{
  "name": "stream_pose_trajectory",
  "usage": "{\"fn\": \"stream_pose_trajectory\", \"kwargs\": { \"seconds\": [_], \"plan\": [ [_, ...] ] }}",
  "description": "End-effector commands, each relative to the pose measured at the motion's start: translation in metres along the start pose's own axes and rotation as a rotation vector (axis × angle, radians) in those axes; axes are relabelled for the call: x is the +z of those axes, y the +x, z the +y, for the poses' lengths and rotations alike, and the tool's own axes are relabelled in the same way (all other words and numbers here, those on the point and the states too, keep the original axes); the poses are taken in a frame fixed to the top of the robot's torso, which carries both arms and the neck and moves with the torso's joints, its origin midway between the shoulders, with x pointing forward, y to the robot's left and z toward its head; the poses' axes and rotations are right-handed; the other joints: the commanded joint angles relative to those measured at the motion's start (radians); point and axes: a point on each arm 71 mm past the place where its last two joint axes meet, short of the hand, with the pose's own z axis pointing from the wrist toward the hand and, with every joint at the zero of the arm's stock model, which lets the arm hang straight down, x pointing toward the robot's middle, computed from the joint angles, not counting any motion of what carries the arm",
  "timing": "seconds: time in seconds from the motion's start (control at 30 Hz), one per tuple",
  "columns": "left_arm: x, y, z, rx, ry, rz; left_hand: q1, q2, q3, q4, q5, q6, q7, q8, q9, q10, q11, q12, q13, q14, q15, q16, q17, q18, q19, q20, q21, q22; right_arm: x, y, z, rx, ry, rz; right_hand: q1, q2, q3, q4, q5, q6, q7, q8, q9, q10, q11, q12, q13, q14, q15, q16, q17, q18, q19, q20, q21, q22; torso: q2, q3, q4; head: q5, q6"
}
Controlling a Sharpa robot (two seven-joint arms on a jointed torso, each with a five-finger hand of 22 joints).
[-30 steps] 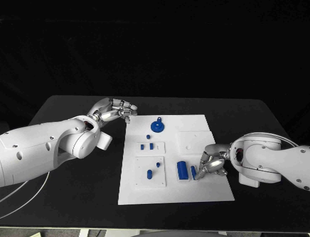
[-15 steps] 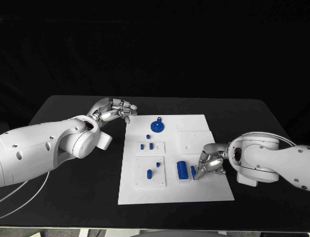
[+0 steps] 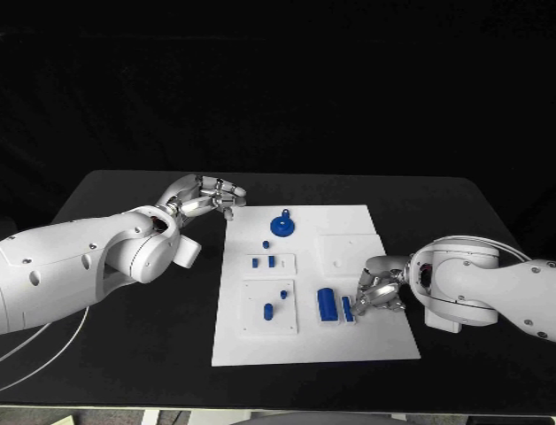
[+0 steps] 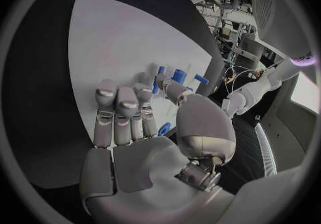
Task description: Assemble the parts on the task board
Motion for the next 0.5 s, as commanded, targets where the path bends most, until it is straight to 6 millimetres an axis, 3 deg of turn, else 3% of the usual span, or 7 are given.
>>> {"fn": "stream_pose_trajectory", "kwargs": {
  "seconds": [0.03,0.3,0.5],
  "plan": [
    [0.000,0.002,-0.002,0.001,0.009,0.010,-0.003,-0.002,0.002,0.006,-0.003,-0.007,-0.003,0.006,-0.001,-0.003,0.001,-0.002,0.002,-0.005,0.004,-0.003,0.001,-0.005,-0.006,-0.031,-0.006,0.001,0.000,0.001,0.000,-0.015,0.008,0.003,-0.005,-0.003,0.004,0.002,-0.004,0.002,0.002,0.004,0.000,0.005,0.001,-0.003,0.002,-0.002,-0.006,0.000,0.000,0.030,0.006,-0.001,0.002,0.011,0.000,0.0001,0.0002,0.000,0.000],
    [0.001,0.001,-0.002,0.001,0.010,0.009,-0.003,-0.003,0.002,0.006,-0.003,-0.007,-0.003,0.006,-0.001,-0.003,0.001,-0.002,0.002,-0.005,0.004,-0.004,0.002,-0.005,-0.006,-0.031,-0.006,0.002,0.000,-0.001,-0.004,-0.001,0.009,-0.016,-0.009,-0.016,0.007,0.008,-0.004,0.001,0.002,0.004,0.000,0.005,0.001,-0.004,0.002,-0.002,-0.006,0.000,0.000,0.030,0.006,-0.001,0.003,0.011,0.000,-0.0002,-0.0001,-0.002,0.001],
    [0.002,0.000,-0.001,0.003,0.013,0.008,-0.003,-0.003,0.001,0.007,-0.004,-0.007,-0.003,0.007,-0.001,-0.003,0.001,-0.002,0.002,-0.005,0.004,-0.004,0.002,-0.005,-0.006,-0.031,-0.006,0.002,0.001,-0.012,-0.015,0.114,-0.064,-0.046,-0.004,-0.061,0.015,0.016,-0.003,-0.018,0.008,-0.002,-0.001,-0.002,0.007,-0.008,0.001,-0.002,-0.002,-0.003,-0.003,0.030,0.004,-0.001,0.000,0.010,-0.001,-0.0002,-0.0006,-0.005,0.012]
  ]
}}
